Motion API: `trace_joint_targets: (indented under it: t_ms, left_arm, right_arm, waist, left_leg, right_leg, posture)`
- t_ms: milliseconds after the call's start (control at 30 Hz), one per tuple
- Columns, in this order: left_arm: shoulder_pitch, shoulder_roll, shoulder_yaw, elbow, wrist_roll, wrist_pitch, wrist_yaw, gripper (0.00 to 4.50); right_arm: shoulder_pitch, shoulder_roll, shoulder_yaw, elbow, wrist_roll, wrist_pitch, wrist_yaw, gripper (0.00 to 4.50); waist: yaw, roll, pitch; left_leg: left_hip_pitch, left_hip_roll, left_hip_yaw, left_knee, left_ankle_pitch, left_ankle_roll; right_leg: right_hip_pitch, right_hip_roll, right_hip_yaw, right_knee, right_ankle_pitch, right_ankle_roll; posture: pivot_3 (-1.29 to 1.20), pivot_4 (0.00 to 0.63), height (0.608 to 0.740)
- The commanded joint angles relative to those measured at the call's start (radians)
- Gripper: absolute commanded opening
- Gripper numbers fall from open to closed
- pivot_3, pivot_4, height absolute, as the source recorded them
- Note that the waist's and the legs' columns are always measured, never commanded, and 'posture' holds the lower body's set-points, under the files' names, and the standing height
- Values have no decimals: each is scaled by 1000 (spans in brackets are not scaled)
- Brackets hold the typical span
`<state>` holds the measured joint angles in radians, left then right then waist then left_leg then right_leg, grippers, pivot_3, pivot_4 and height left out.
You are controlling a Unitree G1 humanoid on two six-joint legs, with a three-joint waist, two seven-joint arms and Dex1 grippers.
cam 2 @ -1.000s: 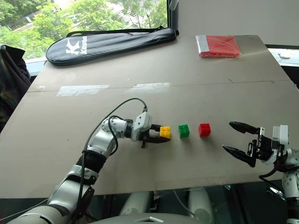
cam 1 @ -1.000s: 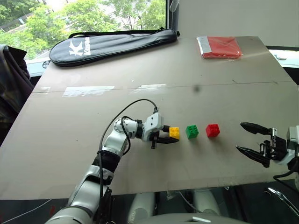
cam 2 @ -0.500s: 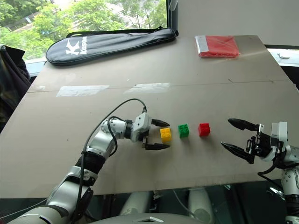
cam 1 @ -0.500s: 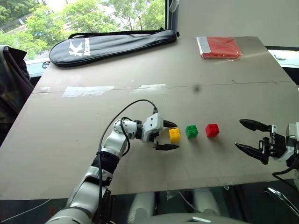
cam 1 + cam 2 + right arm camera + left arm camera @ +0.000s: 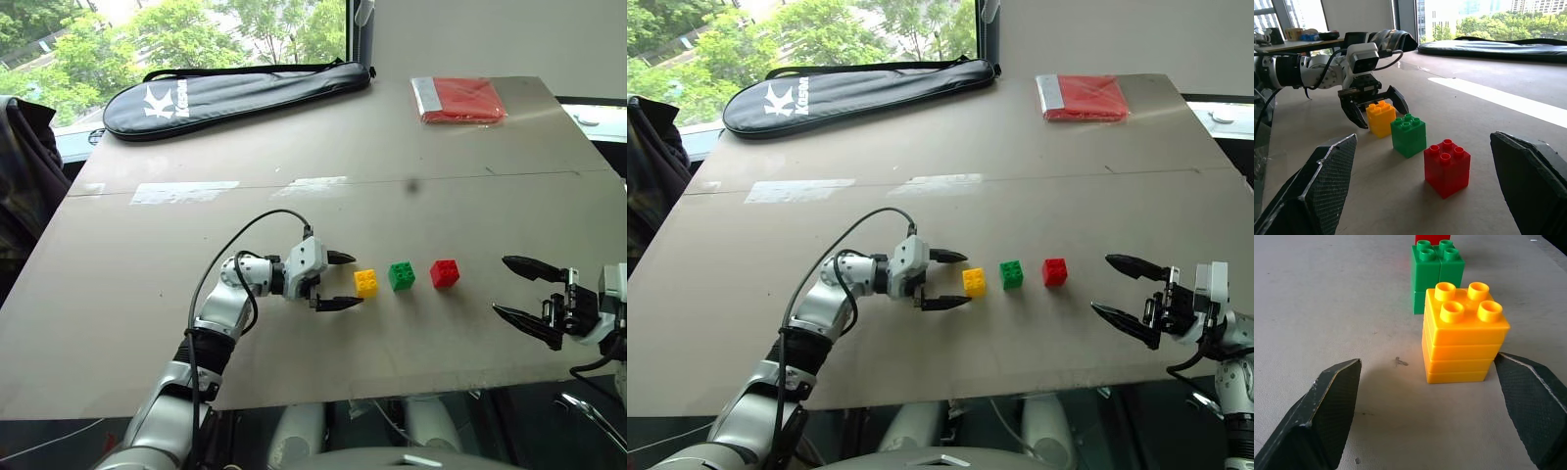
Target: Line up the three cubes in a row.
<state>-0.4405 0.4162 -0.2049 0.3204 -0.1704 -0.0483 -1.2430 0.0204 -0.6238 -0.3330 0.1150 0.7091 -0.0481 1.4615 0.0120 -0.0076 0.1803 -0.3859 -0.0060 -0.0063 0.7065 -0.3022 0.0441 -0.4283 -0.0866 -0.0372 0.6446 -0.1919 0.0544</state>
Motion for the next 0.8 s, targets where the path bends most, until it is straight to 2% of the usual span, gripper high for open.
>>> trace_joint_targets:
  t_ms: [33, 267, 567, 800]
  left_arm:
    - [24, -8, -7, -27, -5, 15, 23, 4413]
    - [27, -29, -20, -24, 13, 9, 54, 4413]
    - [34, -5, -8, -20, 11, -6, 47, 4413]
    - [134, 64, 94, -216, -84, 76, 89, 4413]
  right_arm:
    - [-12, -5, -23, -9, 5, -10, 1, 4500]
    - [-21, -13, -30, 5, 3, -13, 8, 4500]
    - [-25, -11, -26, 15, -3, -20, 12, 4500]
    - [19, 5, -32, 12, -11, -35, 10, 4500]
  waist:
    - [0, 0, 0]
    - [3, 0, 0]
    - [2, 0, 0]
    - [-6, 0, 0]
  left_leg:
    - [0, 0, 0, 0, 0, 0]
    - [0, 0, 0, 0, 0, 0]
    - [0, 0, 0, 0, 0, 0]
    - [1, 1, 0, -1, 0, 0]
  right_leg:
    - [0, 0, 0, 0, 0, 0]
    - [0, 0, 0, 0, 0, 0]
    - [1, 0, 0, 0, 0, 0]
    - [0, 0, 1, 0, 0, 0]
  posture:
    - [0, 150, 694]
    - [0, 150, 694]
    - [0, 150, 694]
    - [0, 150, 694]
